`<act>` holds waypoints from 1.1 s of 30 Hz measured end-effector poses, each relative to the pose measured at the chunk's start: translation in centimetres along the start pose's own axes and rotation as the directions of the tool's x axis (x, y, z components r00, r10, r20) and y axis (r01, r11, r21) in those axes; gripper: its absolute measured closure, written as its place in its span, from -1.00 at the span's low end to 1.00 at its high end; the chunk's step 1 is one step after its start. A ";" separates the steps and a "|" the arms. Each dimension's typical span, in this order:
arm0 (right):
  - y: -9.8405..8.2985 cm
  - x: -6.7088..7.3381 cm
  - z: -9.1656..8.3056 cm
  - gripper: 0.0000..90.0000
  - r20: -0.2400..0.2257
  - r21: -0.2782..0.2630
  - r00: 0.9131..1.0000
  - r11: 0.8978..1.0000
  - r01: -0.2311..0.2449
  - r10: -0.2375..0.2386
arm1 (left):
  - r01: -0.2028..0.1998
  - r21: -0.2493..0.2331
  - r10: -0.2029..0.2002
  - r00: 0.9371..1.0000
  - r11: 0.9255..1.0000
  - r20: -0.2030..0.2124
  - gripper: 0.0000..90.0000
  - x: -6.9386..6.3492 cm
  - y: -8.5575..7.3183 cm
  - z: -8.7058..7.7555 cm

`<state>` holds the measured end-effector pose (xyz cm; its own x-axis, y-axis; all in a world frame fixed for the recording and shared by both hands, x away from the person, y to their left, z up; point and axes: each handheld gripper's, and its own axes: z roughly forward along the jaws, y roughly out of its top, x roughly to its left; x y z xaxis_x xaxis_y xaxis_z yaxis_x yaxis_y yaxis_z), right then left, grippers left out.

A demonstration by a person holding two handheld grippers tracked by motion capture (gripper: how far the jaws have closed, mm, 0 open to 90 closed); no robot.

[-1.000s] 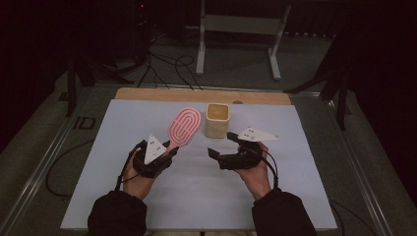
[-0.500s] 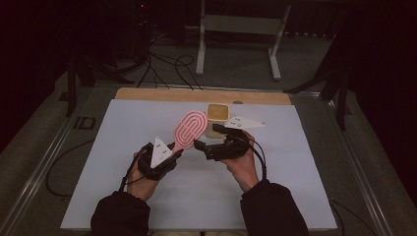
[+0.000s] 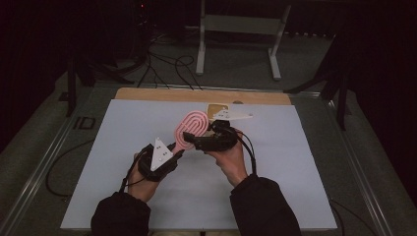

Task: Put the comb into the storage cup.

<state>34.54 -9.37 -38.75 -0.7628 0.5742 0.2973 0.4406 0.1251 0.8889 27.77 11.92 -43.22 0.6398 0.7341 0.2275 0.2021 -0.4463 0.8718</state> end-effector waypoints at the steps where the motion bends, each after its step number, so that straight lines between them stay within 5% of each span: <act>1: 0.0 0.0 0.0 -0.37 0.000 0.000 1.000 1.000 0.000 0.000 | 0.000 0.000 0.000 1.000 1.000 0.000 0.56 0.0 0.0 0.0; 6: 0.1 0.0 0.3 0.12 -0.034 -0.003 0.999 1.000 -0.024 0.024 | 0.001 -0.011 -0.001 1.000 1.000 0.003 0.56 -0.2 0.0 -0.1; 12: 0.1 0.1 0.5 0.28 -0.064 0.014 0.995 0.997 -0.076 0.077 | 0.007 -0.007 -0.007 1.000 1.000 0.000 0.56 -0.2 -0.1 0.0; 20: -0.1 0.0 0.7 0.41 -0.123 0.029 0.977 0.985 -0.169 0.172 | 0.017 -0.005 -0.017 1.000 1.000 0.008 0.56 0.0 -0.3 0.3; 26: 0.0 0.1 0.7 0.41 -0.142 0.009 0.974 0.984 -0.177 0.177 | 0.051 -0.018 -0.050 0.998 0.999 0.037 0.54 0.3 -0.1 0.1; 28: 0.0 0.2 0.6 0.42 -0.145 0.007 0.976 0.987 -0.163 0.162 | 0.088 -0.025 -0.085 0.993 0.996 0.086 0.48 0.7 -0.2 0.0; 30: 0.1 0.4 0.6 0.42 -0.145 0.001 0.979 0.990 -0.143 0.141 | 0.134 -0.031 -0.128 0.980 0.990 0.155 0.26 1.2 -0.2 -0.1; 33: 0.1 0.3 0.6 0.42 -0.148 -0.015 0.979 0.990 -0.143 0.139 | 0.155 -0.041 -0.147 0.975 0.987 0.165 0.02 1.4 -0.1 -0.3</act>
<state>34.66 -8.71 -38.75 -0.7558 0.4597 0.4663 0.5376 0.0293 0.8427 28.43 13.15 -42.89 0.7165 0.6972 0.0227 0.2682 -0.3054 0.9137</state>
